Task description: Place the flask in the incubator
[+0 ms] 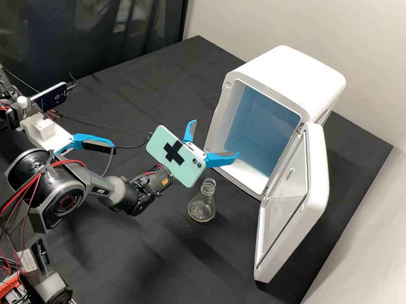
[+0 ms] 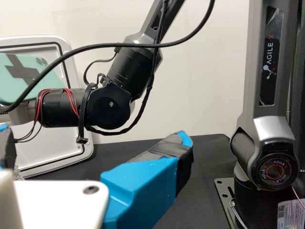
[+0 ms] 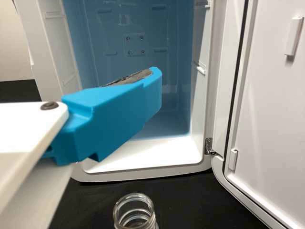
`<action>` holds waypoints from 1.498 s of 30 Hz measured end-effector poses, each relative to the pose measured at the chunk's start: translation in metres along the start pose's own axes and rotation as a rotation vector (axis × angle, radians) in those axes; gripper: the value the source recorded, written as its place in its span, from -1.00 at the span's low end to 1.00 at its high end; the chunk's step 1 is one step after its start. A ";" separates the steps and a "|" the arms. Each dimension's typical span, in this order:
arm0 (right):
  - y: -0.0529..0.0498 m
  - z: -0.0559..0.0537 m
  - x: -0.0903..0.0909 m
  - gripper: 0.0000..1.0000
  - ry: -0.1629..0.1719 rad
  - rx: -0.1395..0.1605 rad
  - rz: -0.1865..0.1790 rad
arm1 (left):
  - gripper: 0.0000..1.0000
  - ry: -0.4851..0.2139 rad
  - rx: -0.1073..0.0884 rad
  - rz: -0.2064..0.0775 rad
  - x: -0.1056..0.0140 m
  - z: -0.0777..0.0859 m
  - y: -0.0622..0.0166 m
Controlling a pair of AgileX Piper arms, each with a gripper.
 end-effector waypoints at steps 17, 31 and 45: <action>0.000 0.000 0.000 1.00 0.000 0.000 0.000 | 1.00 0.005 -0.001 -0.017 -0.006 -0.001 -0.0060; 0.000 0.000 0.000 1.00 0.000 0.000 0.000 | 1.00 0.134 -0.028 -0.081 -0.055 -0.053 -0.0345; 0.000 0.000 0.000 1.00 0.000 0.000 0.000 | 1.00 0.176 -0.018 -0.061 -0.095 -0.076 -0.0314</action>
